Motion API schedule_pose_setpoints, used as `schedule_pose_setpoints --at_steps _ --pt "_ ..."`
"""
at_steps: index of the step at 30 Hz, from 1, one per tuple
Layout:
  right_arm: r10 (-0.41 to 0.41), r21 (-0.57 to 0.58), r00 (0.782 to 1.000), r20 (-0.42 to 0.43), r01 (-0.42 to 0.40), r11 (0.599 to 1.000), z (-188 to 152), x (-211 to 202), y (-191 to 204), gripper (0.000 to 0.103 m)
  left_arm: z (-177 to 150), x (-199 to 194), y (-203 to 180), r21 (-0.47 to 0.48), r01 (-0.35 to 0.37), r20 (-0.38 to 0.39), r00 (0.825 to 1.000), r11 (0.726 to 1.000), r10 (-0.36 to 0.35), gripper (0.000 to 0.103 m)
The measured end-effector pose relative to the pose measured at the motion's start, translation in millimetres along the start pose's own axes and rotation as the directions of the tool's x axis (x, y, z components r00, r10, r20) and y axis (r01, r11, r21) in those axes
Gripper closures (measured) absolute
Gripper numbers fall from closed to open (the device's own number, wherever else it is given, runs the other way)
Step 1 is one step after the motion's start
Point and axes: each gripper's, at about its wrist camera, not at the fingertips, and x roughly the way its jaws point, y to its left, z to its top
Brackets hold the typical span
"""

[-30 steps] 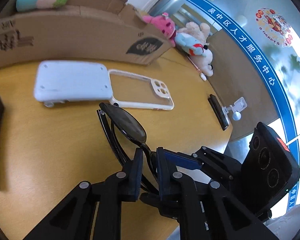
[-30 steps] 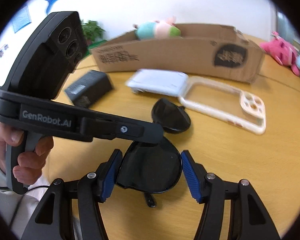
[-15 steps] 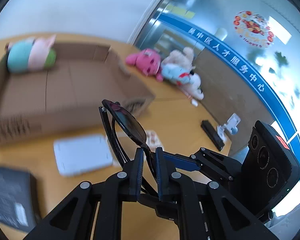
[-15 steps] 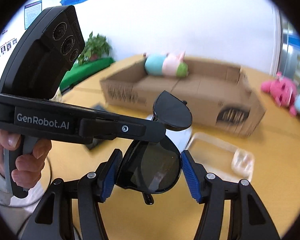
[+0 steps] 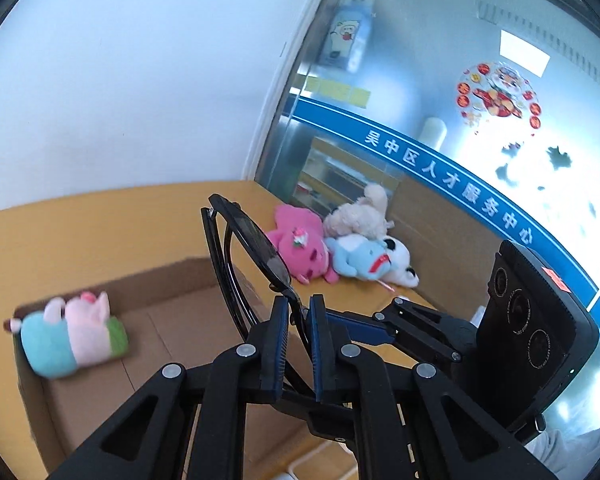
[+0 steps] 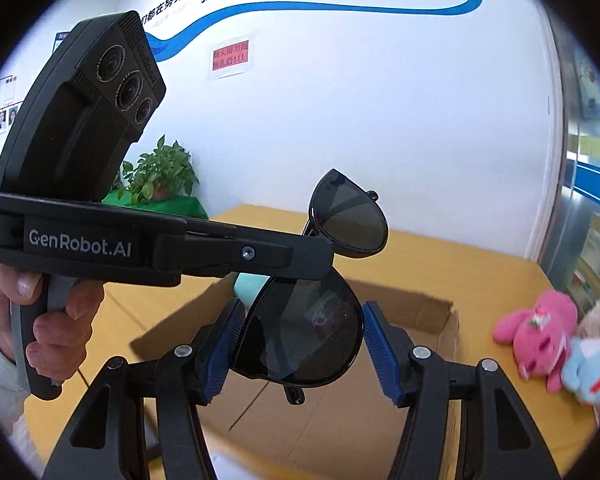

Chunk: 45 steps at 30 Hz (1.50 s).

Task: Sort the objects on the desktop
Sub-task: 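Lift the sunglasses with both grippers and carry them over the box, then lower the sunglasses into the box and open both grippers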

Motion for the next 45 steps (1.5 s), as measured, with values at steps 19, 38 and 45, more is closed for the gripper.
schedule_pose_setpoints --at_steps 19,38,45 --pt "0.149 0.276 0.894 -0.422 -0.030 0.961 -78.1 251.9 -128.6 0.045 -30.8 227.5 217.1 -0.403 -0.020 -0.337 0.933 0.915 -0.128 0.099" --pt "0.140 0.246 0.843 -0.519 -0.009 0.969 -118.1 278.2 -136.2 0.045 -64.7 265.1 240.5 -0.480 -0.117 -0.415 0.904 0.869 -0.107 0.094" --pt "0.092 0.249 0.847 -0.523 0.050 0.967 -115.9 256.7 -137.1 0.038 -51.6 233.5 225.7 -0.424 -0.149 -0.388 0.921 0.893 -0.031 0.073"
